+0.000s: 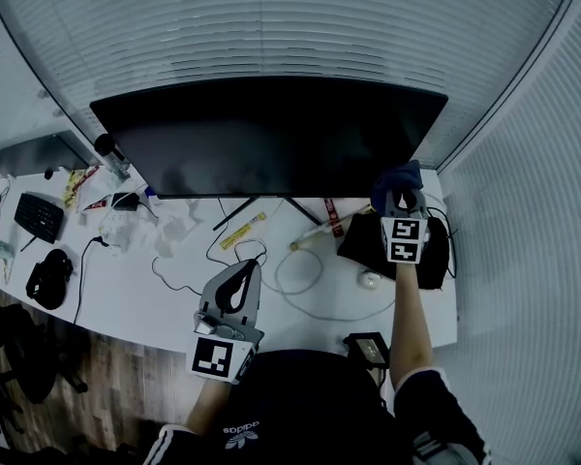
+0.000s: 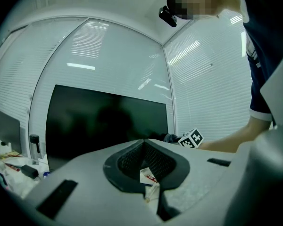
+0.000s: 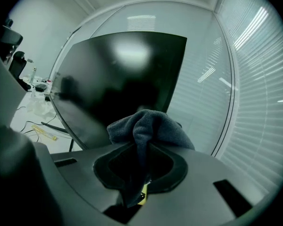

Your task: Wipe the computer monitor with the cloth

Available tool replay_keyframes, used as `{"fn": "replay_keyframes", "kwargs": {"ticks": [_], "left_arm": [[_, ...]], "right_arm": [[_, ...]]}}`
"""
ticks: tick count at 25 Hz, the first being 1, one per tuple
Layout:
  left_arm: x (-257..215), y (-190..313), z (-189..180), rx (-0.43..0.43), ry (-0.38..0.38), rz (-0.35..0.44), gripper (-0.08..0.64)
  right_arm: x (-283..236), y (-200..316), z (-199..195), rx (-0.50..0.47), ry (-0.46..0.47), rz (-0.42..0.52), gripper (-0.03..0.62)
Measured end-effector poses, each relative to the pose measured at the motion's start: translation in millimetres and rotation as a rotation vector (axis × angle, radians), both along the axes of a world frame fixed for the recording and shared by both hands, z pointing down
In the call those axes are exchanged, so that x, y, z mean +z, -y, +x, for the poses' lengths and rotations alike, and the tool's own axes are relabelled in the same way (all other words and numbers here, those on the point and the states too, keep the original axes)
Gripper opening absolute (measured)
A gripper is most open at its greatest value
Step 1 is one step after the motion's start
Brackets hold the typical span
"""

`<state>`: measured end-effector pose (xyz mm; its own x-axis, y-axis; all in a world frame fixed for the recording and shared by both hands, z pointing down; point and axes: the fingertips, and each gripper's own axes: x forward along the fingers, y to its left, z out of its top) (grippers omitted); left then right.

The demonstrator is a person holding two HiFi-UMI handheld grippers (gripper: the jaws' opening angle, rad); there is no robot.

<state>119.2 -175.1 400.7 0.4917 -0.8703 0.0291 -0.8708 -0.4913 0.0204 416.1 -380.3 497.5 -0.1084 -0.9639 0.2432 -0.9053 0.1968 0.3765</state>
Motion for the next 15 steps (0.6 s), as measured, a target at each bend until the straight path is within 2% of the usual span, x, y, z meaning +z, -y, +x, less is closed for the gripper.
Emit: {"fn": "replay_keyframes", "kwargs": {"ticks": [10, 15], "left_arm": [[2, -1, 1, 0.007, 0.010, 0.000, 0.005], [1, -4, 1, 0.009, 0.011, 0.002, 0.005]], "right_arm": [[66, -4, 7, 0.043, -0.019, -0.183, 0.047], [70, -2, 7, 0.078, 0.008, -0.194, 0.046]]}}
